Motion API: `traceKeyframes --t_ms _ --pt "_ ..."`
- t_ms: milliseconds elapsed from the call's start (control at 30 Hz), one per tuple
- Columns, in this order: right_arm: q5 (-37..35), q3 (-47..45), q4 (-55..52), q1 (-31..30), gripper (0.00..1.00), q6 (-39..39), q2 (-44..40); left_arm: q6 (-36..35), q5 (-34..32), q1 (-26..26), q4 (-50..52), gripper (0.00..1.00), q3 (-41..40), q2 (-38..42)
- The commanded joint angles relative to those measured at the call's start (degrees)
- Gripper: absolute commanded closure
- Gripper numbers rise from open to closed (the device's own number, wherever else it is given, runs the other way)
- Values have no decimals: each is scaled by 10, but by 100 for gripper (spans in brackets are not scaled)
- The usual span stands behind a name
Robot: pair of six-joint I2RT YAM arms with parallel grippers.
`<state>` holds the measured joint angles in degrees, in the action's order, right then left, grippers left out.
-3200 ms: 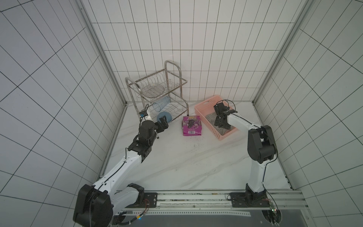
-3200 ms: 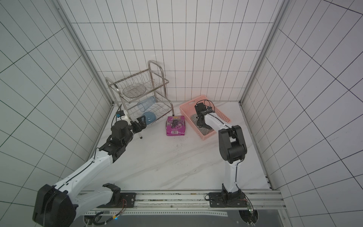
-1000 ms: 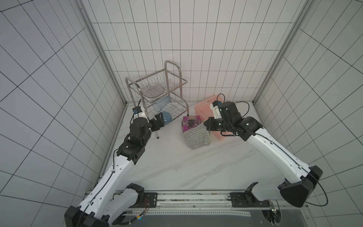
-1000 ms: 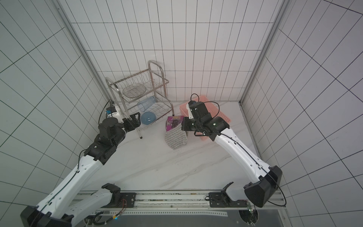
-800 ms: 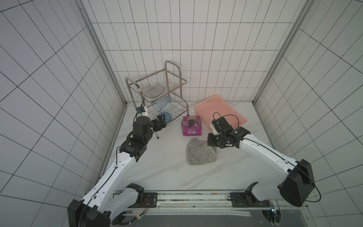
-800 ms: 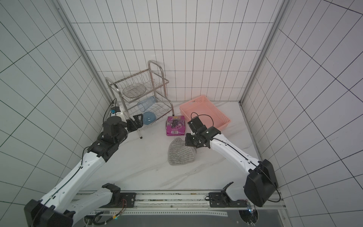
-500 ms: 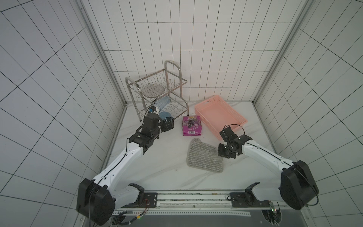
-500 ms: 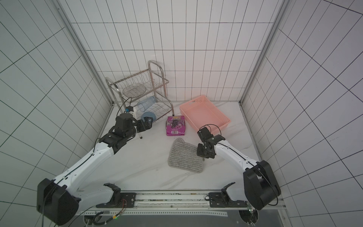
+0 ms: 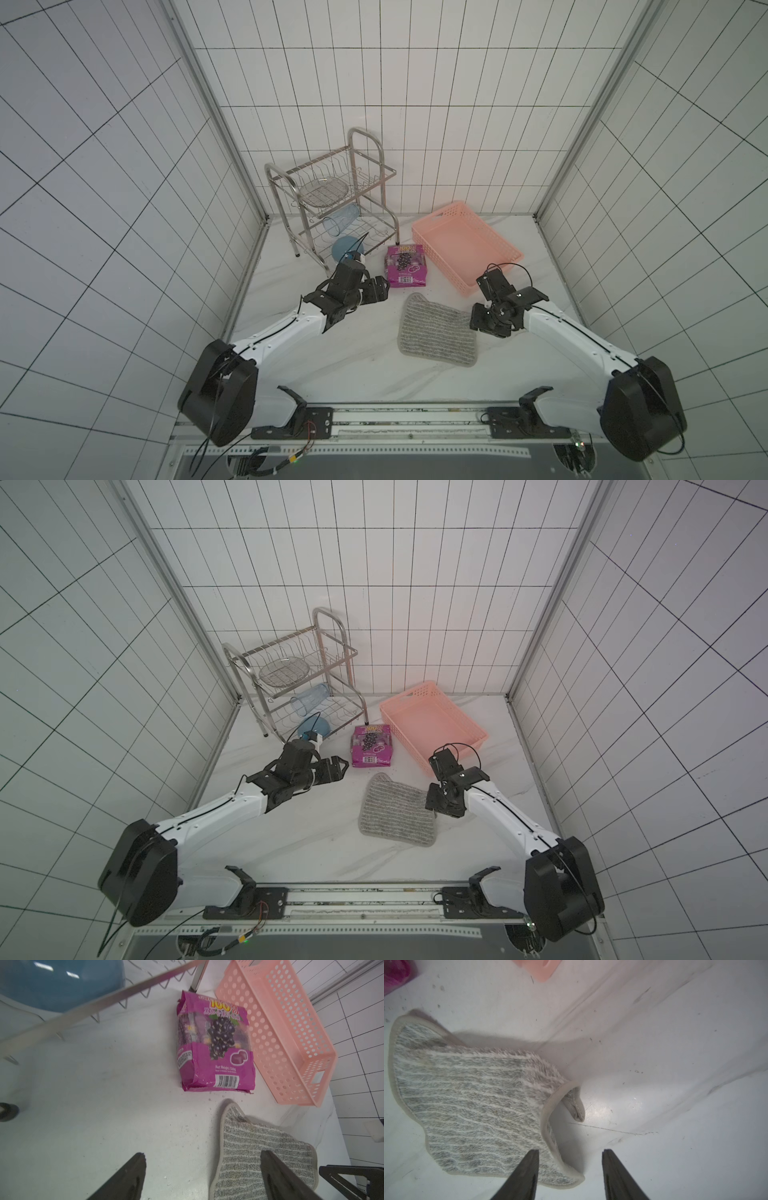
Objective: Fold the square dishcloth
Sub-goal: Adjust the cleaning item at the center of the board.
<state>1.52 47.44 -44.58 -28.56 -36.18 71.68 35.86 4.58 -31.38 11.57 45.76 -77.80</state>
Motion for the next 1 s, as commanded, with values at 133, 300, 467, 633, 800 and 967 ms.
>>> traceKeyframes --t_ms 133,300,467,633,800,967 --pt "-16 9 14 30 47 3 -1 1 22 -58 -72 26 -10 -55" --pt "-22 -9 23 37 52 -8 -7 -5 29 -123 -101 36 -4 -83" --pt "-15 0 23 43 56 -3 -8 -2 45 -141 -109 44 8 -127" --pt "-6 9 23 44 57 7 0 7 78 -142 -98 50 -8 -163" --pt "-3 12 38 49 57 16 18 21 51 -140 -44 55 -29 -159" --pt "1 16 44 58 57 23 31 33 -10 -127 27 58 -47 -116"
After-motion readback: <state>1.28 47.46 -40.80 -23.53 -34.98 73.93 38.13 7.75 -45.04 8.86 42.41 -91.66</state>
